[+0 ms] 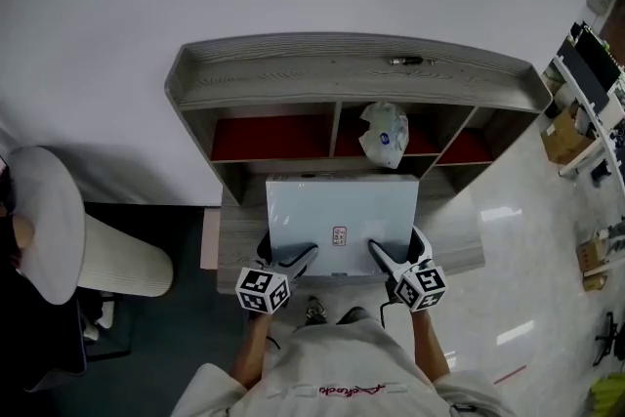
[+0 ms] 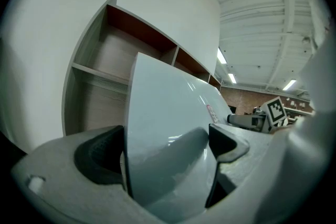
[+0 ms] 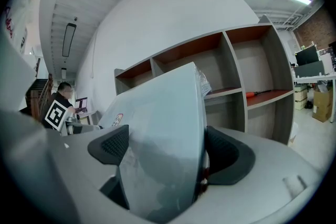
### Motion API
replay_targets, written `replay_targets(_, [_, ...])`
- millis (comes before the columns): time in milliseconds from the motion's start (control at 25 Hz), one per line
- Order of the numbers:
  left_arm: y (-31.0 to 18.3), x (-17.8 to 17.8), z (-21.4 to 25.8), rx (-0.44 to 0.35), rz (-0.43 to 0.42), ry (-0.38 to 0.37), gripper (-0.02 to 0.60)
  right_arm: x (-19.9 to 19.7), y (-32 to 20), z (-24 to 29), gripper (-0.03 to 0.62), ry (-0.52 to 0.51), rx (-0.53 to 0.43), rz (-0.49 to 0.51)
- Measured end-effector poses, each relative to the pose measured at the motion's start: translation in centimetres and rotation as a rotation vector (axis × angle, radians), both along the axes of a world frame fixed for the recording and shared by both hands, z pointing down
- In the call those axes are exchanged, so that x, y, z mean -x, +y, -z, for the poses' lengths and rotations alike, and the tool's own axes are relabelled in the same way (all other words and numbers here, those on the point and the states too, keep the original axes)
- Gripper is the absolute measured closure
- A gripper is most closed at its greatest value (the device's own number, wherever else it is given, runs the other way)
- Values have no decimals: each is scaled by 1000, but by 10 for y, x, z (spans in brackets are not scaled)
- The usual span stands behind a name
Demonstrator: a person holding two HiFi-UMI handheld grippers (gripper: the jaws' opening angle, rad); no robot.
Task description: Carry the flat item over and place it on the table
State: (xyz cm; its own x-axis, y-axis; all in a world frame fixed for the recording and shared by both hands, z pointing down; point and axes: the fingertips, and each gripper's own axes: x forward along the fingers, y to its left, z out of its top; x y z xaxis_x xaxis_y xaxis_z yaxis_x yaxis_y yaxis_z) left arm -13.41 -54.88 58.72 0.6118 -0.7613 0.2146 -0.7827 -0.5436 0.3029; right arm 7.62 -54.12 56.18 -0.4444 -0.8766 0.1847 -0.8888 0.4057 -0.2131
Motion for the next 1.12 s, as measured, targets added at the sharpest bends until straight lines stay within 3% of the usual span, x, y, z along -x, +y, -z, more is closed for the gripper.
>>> replay_targets(720, [-7,-41,-21,72,43,-19,60,-41,-17,-24,128,-17,70,40])
replay_targets(1120, [3,-44,-58,172,71,-31,60,-45,-16,-64,129,-29,169,72])
